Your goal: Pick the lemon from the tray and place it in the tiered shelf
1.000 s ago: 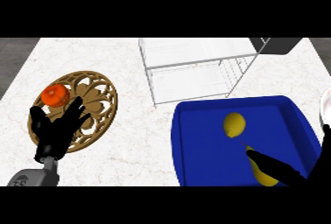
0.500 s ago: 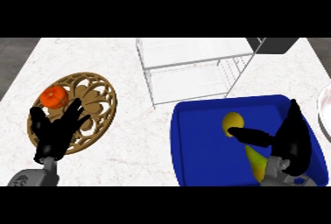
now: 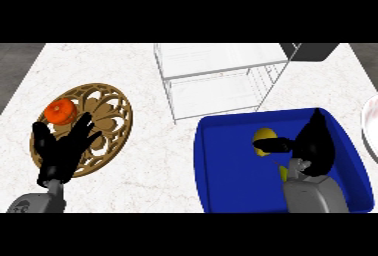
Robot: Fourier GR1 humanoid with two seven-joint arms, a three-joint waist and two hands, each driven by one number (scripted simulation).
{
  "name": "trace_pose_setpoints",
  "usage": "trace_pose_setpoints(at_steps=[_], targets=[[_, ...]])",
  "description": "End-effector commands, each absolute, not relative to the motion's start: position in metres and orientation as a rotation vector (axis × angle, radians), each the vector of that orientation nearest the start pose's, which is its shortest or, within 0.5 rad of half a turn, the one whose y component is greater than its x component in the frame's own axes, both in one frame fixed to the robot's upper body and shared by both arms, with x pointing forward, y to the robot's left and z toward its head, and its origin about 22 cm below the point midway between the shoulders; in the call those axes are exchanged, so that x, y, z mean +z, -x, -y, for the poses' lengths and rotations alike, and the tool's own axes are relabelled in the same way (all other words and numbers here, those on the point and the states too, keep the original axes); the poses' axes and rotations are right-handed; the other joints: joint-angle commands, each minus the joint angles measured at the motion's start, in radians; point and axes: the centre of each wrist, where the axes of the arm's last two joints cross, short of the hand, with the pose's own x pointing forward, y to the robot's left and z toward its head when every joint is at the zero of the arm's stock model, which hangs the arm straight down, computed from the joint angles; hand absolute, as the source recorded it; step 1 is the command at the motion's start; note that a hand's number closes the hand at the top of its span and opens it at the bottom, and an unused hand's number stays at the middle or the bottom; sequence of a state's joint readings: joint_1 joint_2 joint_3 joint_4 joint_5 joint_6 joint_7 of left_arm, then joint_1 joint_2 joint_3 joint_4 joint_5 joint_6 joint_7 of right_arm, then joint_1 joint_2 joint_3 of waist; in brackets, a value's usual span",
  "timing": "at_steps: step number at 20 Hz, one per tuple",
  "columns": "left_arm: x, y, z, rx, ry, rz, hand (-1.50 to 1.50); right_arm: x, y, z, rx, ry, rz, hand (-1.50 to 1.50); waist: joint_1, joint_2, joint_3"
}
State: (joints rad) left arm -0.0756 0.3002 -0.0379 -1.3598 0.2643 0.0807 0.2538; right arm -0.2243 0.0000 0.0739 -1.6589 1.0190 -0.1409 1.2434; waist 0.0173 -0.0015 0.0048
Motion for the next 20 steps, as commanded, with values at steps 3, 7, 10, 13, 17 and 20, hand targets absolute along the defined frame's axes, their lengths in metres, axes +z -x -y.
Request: trace_pose_setpoints(at_steps=[3, 7, 10, 13, 17, 20], targets=[[-0.008, -0.26, -0.294, 0.026, -0.089, 1.119, 0.0, 0.077, -0.302, 0.179, -0.073, 0.996, 0.503, -1.5, -0.003, 0.002, -0.005], [-0.023, -0.25, -0.284, 0.021, -0.107, 1.11, 0.0, 0.053, -0.299, 0.172, -0.068, 1.008, 0.477, -1.5, -0.001, 0.003, -0.005], [-0.03, -0.244, -0.296, 0.036, -0.096, 1.112, 0.0, 0.052, -0.307, 0.172, -0.057, 1.016, 0.458, -1.5, 0.0, 0.004, -0.006], [-0.032, -0.234, -0.294, 0.023, -0.101, 1.103, 0.0, 0.045, -0.307, 0.179, -0.062, 1.037, 0.417, -1.5, 0.001, 0.001, -0.005], [-0.023, -0.253, -0.288, 0.013, -0.09, 1.119, 0.0, 0.039, -0.314, 0.176, -0.047, 1.057, 0.401, -1.5, -0.008, 0.003, -0.005], [-0.025, -0.247, -0.288, 0.038, -0.086, 1.116, 0.0, 0.035, -0.312, 0.18, -0.061, 1.071, 0.392, -1.5, -0.01, 0.002, -0.005]])
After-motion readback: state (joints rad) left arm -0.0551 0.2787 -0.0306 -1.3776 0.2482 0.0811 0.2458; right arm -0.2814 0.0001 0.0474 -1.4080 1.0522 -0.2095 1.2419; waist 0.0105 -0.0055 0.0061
